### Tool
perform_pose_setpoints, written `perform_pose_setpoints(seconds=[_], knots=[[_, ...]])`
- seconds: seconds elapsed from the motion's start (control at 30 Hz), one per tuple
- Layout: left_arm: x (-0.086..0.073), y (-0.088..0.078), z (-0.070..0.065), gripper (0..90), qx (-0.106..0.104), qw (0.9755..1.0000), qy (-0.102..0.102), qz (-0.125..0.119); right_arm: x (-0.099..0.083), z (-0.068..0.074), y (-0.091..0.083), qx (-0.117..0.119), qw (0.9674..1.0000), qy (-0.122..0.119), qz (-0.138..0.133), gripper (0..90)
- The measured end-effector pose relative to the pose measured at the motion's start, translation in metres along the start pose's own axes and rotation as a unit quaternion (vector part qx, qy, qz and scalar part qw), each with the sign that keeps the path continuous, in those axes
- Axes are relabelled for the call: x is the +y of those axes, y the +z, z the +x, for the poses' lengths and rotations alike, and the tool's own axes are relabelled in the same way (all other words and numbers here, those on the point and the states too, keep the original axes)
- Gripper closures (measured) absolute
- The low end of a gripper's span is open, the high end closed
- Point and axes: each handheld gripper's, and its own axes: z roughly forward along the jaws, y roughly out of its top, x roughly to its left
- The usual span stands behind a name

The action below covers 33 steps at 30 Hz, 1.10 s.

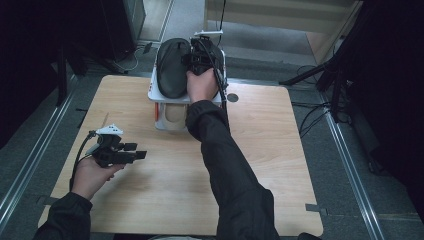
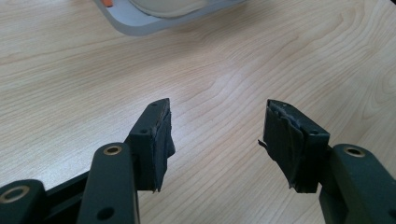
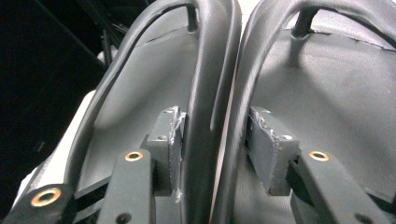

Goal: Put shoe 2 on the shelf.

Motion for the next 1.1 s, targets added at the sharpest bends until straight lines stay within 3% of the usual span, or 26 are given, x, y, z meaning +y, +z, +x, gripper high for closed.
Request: perform_pose_setpoints(seconds=[0.37,0.47,0.73,1.1], knots=[[0.001,0.002,-0.001,42.6,0.006,1.0,0.001,0.0,-0.015,-0.004,-0.03,0.05,0.9987,-0.009,0.001,58.0],[0.001,0.002,-0.001,42.6,0.005,1.0,-0.001,0.001,-0.019,-0.003,-0.038,0.066,0.9976,-0.019,-0.004,58.8],[0.001,0.001,0.0,42.6,0.006,1.0,0.0,0.002,-0.032,0.001,-0.056,0.082,0.9953,-0.051,0.007,59.0],[0.001,0.001,-0.001,42.4,0.007,1.0,-0.004,-0.001,-0.06,-0.003,-0.08,0.13,0.9883,-0.079,0.009,60.0]])
